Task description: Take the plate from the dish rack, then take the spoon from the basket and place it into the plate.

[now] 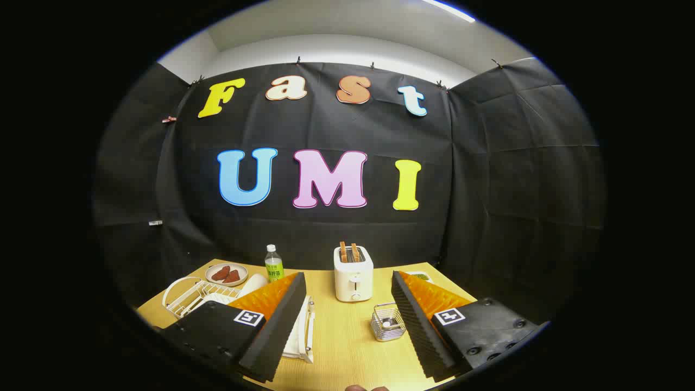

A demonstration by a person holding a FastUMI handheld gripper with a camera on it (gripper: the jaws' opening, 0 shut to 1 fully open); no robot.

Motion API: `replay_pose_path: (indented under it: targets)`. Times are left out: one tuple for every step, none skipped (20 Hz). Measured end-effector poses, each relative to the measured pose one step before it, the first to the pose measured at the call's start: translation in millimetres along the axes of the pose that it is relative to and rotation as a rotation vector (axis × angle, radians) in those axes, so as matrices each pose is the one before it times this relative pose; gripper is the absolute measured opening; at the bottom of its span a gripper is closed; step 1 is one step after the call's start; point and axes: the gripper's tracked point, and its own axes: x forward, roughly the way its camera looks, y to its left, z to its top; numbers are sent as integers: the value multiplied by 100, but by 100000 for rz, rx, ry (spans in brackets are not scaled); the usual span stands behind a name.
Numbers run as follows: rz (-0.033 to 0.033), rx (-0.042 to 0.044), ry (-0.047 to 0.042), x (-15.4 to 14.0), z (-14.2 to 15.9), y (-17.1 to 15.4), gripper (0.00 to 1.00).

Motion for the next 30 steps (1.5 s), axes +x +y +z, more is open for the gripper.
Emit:
replay_pose_path:
  targets:
    - [164, -3, 2, 5, 18, 139, 98]
    - [135, -346, -27, -44, 11, 137, 98]
    - [71, -348, -33, -2, -7, 44, 97]
    - [290, -178, 21, -12, 36, 73, 98]
    - [12, -46, 0, 86, 93, 25, 97]
    - [51, 37, 95, -20, 30, -34, 97]
    - [-9, -73, 283, 103, -22, 19, 97]
    - [-15, -99, 328, 34, -23, -60, 98]
    - [-58, -113, 6, 103, 22, -39, 98]
    - [3, -19, -111, 96, 41, -15, 97]
    - [117, 11, 150, 73, -2, 40, 97]
    - [-74, 1, 240, 89, -34, -44, 98]
    - [-66, 67, 89, 122, -45, -17, 98]
    - [-36, 35, 115, 22, 7, -65, 98]
    - [-22, 12, -103, 28, 44, -5, 98]
    - [-122, -178, -237, -18, 38, -16, 98]
    - [1, -213, -56, 10, 36, -84, 98]
    - [219, -50, 105, 29, -70, 52, 98]
    - [26, 26, -36, -24, 19, -15, 97]
    - [125, 72, 108, 63, -158, 43, 97]
    - [126, -69, 441, 142, -114, 88, 98]
    - [130, -250, 689, 154, -213, 64, 98]
    - [280, -122, 793, 183, -198, 137, 98]
    - [746, 214, 482, 188, 28, 314, 98]
    - [604, 38, 4, 293, 105, 261, 98]
    - [556, -599, -424, 415, 201, 276, 98]
    - [307, -889, -305, 464, 207, 209, 98]
    - [800, -309, 3, 440, 121, 313, 98]
    - [1299, 137, 380, 486, 171, 585, 98]
    - [905, 81, 698, 626, 35, 523, 97]
